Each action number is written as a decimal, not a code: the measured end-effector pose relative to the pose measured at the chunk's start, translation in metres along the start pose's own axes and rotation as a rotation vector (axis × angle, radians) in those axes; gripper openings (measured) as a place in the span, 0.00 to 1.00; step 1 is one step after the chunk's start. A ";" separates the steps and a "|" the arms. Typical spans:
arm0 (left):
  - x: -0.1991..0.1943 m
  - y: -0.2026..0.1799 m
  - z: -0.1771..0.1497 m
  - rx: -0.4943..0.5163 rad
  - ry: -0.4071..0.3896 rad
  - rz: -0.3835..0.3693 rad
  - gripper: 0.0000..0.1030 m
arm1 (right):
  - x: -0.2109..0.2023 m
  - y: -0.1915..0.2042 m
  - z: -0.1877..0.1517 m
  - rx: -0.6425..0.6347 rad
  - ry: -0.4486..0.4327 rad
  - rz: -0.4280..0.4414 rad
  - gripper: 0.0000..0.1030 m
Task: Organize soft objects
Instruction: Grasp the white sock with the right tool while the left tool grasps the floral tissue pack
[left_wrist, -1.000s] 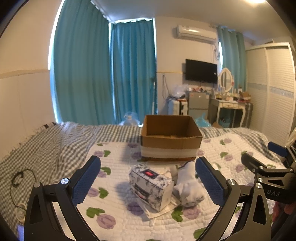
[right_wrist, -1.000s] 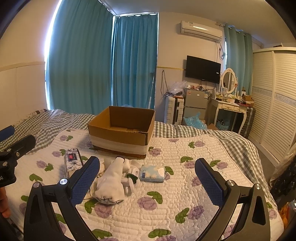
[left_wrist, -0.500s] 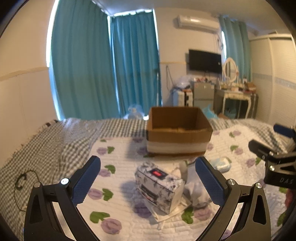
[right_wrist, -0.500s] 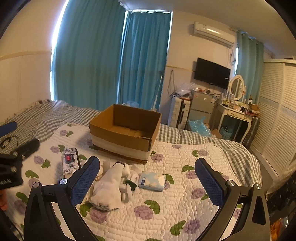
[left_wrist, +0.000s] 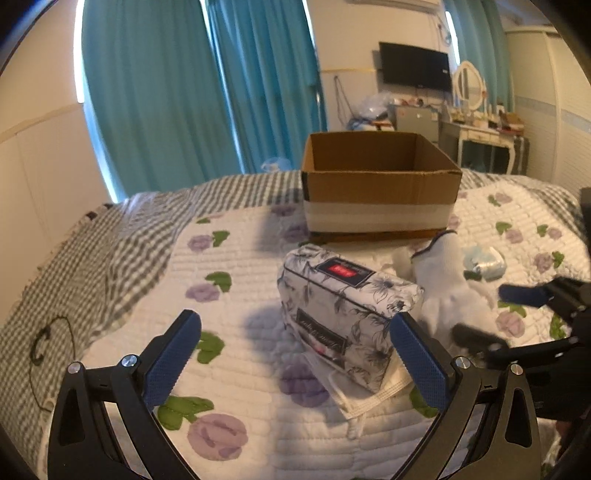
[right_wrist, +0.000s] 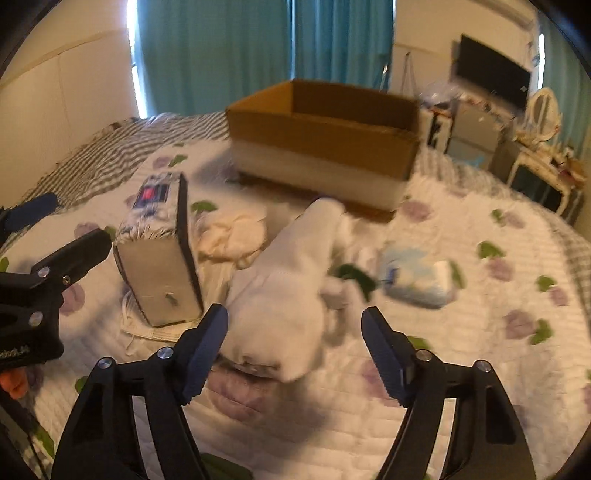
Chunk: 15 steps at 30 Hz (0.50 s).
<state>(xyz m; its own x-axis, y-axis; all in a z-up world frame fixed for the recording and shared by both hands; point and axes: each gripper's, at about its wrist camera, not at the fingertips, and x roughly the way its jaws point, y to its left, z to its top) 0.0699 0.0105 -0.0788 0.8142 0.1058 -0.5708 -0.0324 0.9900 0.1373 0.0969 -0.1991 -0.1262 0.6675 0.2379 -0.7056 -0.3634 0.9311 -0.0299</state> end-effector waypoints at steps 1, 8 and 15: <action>0.000 0.000 0.000 -0.003 0.000 -0.004 1.00 | 0.006 0.002 0.000 0.002 0.009 0.017 0.63; -0.002 -0.005 0.006 -0.025 0.004 -0.034 1.00 | 0.010 0.002 -0.004 0.015 0.021 0.073 0.36; 0.009 -0.040 0.011 -0.025 0.041 -0.056 1.00 | -0.043 -0.024 0.012 0.026 -0.121 -0.034 0.36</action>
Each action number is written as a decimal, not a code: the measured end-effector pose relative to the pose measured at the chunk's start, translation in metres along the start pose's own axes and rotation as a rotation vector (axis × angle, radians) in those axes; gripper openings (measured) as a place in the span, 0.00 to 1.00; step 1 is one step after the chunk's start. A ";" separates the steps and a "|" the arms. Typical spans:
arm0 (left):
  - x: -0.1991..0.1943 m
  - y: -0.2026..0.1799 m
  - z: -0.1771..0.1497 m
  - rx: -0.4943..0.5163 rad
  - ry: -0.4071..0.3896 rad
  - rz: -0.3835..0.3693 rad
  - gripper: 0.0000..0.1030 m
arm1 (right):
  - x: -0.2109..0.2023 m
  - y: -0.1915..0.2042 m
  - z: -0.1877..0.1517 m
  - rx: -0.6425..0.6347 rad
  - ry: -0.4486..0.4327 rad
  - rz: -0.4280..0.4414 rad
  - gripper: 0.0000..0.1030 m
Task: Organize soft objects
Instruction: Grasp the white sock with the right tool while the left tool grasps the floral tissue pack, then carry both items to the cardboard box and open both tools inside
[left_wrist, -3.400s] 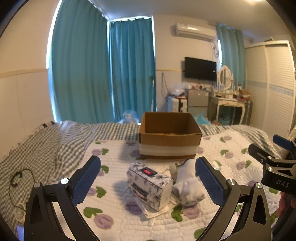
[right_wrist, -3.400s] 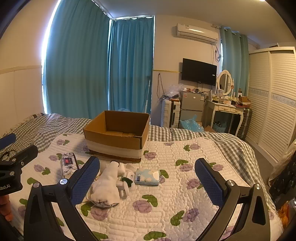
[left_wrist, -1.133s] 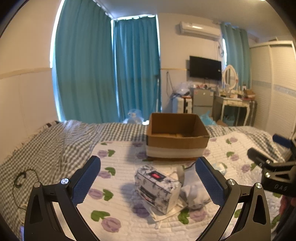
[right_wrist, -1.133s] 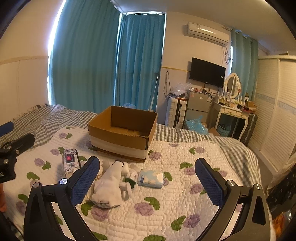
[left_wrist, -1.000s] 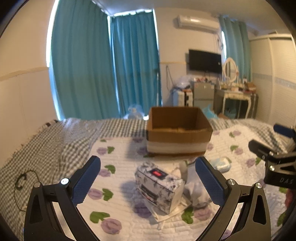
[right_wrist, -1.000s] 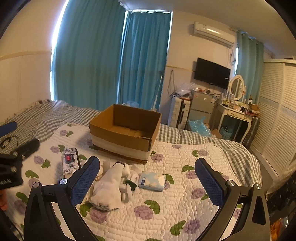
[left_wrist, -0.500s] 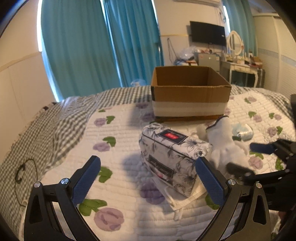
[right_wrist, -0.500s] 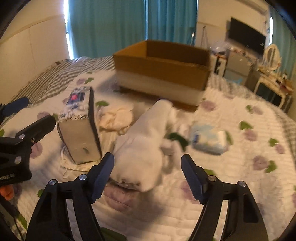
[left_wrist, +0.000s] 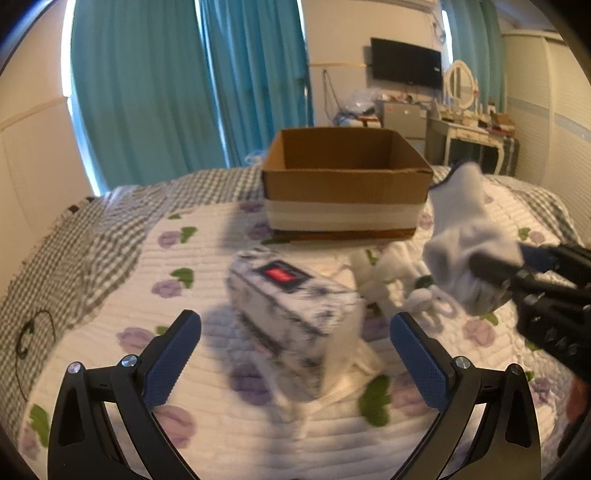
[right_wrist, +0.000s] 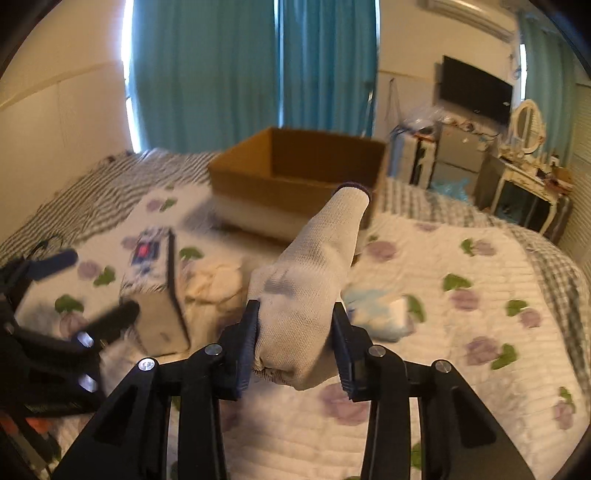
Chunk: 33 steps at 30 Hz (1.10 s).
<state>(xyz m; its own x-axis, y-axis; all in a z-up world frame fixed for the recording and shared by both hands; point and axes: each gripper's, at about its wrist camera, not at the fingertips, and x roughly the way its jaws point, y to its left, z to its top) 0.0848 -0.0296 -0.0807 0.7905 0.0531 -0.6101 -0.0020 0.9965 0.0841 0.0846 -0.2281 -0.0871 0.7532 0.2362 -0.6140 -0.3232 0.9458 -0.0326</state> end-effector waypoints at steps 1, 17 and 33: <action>0.005 -0.004 0.000 -0.008 0.009 0.011 1.00 | -0.005 -0.006 0.002 0.011 -0.009 -0.008 0.36; 0.014 0.009 -0.002 -0.066 0.018 0.054 0.47 | -0.007 -0.024 -0.012 0.044 0.014 -0.031 0.36; -0.093 0.015 0.108 0.081 -0.277 -0.117 0.47 | -0.097 -0.011 0.081 -0.038 -0.191 -0.002 0.36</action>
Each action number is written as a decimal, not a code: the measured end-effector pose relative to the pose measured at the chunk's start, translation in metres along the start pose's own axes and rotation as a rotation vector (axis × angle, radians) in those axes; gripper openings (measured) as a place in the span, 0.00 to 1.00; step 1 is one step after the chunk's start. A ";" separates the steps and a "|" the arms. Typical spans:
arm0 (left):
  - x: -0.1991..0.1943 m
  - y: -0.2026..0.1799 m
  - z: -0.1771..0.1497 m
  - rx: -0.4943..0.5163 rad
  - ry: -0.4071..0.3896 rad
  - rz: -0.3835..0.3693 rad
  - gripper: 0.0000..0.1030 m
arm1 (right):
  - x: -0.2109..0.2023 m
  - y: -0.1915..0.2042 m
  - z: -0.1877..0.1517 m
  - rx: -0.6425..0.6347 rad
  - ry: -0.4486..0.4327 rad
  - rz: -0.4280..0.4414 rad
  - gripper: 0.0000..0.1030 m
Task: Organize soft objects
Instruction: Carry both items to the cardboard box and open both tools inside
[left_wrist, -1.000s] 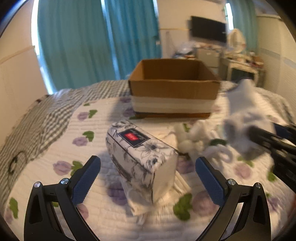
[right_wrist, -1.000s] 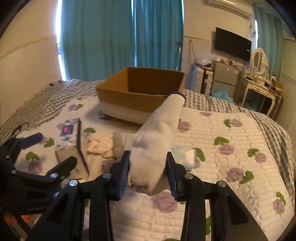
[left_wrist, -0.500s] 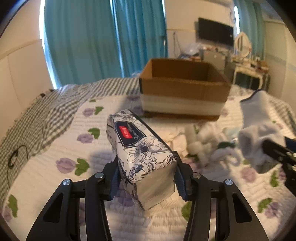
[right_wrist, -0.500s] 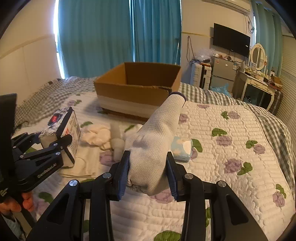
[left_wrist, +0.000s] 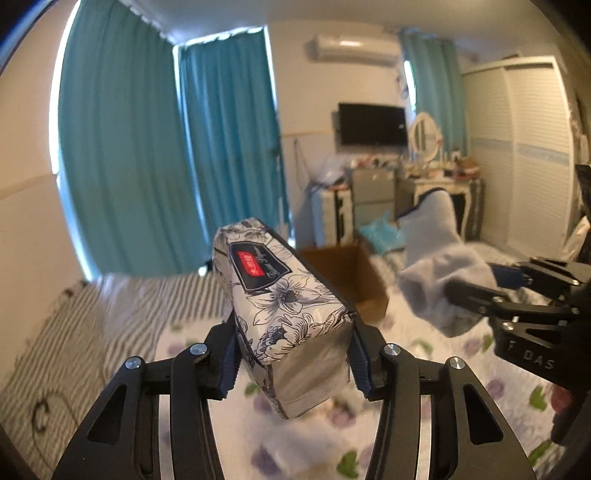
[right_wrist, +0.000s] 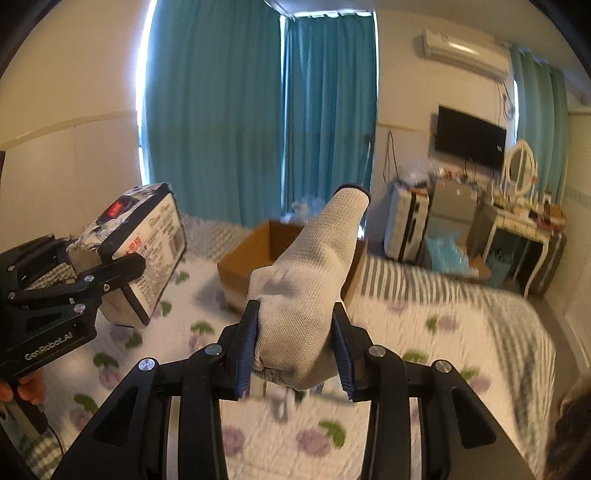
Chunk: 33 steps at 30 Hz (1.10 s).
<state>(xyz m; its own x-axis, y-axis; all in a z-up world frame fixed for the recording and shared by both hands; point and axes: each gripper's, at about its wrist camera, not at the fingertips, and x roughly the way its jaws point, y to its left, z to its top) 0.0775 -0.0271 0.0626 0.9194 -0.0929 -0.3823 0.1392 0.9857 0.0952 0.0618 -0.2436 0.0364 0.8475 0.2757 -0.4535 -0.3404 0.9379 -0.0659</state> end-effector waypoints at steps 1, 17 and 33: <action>0.006 0.000 0.009 0.016 -0.011 0.000 0.47 | 0.000 -0.002 0.009 -0.004 -0.010 0.003 0.36; 0.210 0.003 0.023 0.039 0.130 -0.046 0.47 | 0.180 -0.042 0.094 -0.003 0.052 0.041 0.35; 0.232 0.005 0.012 0.061 0.130 0.041 0.84 | 0.255 -0.080 0.065 0.116 0.103 0.042 0.71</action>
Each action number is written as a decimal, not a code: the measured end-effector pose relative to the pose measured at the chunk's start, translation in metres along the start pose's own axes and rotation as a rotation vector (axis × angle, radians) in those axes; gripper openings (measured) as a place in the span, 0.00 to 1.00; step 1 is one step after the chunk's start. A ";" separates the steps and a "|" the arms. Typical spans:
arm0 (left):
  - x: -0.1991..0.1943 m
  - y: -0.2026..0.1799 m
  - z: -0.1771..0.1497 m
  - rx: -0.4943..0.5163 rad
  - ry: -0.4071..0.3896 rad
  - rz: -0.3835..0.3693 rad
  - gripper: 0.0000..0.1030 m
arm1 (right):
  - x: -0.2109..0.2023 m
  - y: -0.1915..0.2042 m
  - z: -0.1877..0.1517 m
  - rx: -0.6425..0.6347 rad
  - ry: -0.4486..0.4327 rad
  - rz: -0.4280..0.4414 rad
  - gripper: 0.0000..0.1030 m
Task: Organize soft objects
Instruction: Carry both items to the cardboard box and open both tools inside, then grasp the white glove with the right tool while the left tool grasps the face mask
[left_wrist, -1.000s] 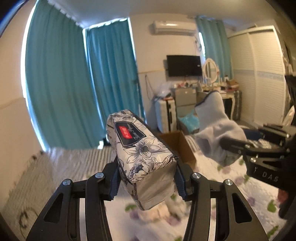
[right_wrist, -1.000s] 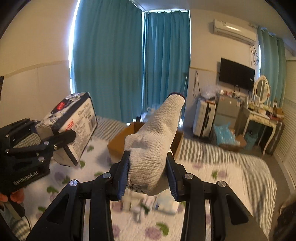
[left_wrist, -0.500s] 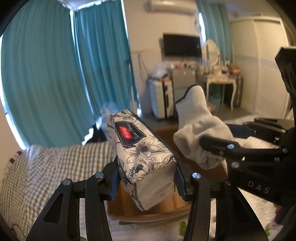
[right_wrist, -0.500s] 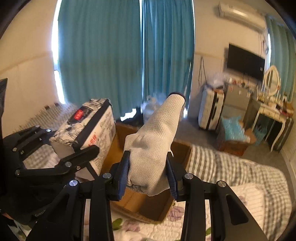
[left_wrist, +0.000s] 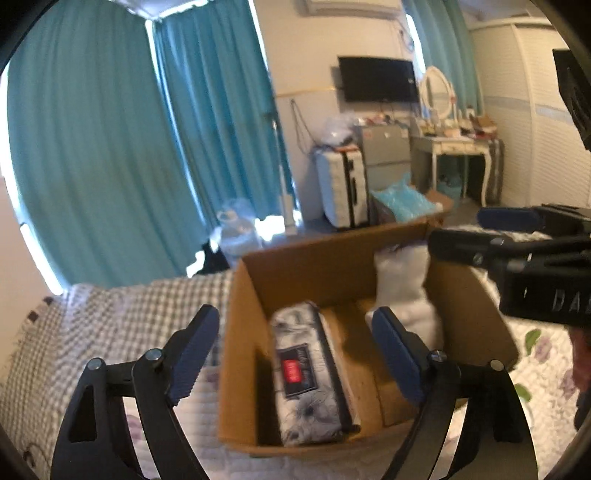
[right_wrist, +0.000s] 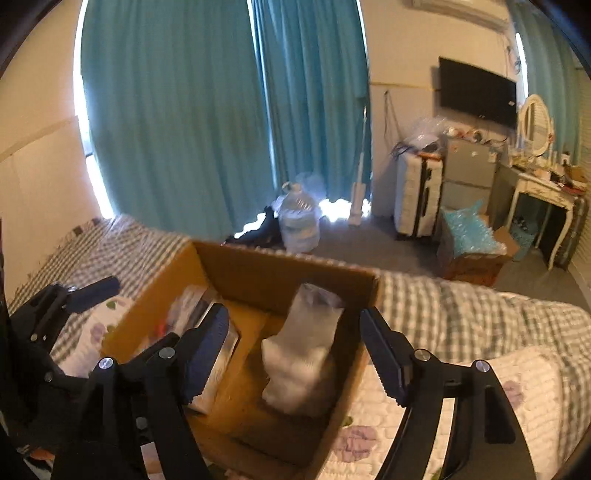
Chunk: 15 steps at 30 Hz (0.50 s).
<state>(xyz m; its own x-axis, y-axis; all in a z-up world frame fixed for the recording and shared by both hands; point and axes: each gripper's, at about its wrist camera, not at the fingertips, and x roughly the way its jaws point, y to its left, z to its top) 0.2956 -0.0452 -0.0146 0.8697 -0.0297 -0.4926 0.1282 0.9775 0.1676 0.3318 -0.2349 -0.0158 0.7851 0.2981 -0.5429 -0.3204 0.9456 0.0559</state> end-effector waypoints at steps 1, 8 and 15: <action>-0.011 0.003 0.004 -0.005 -0.008 0.003 0.84 | -0.010 0.001 0.006 0.000 -0.013 -0.012 0.72; -0.108 0.012 0.038 -0.014 -0.106 0.020 0.99 | -0.110 0.026 0.038 -0.071 -0.101 -0.103 0.85; -0.227 -0.005 0.048 0.017 -0.201 -0.010 1.00 | -0.239 0.065 0.047 -0.119 -0.170 -0.145 1.00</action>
<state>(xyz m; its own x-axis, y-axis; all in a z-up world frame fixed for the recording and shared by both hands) 0.1206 -0.0538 0.1377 0.9459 -0.0817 -0.3139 0.1435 0.9733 0.1790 0.1482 -0.2386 0.1565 0.9019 0.1877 -0.3890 -0.2504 0.9611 -0.1168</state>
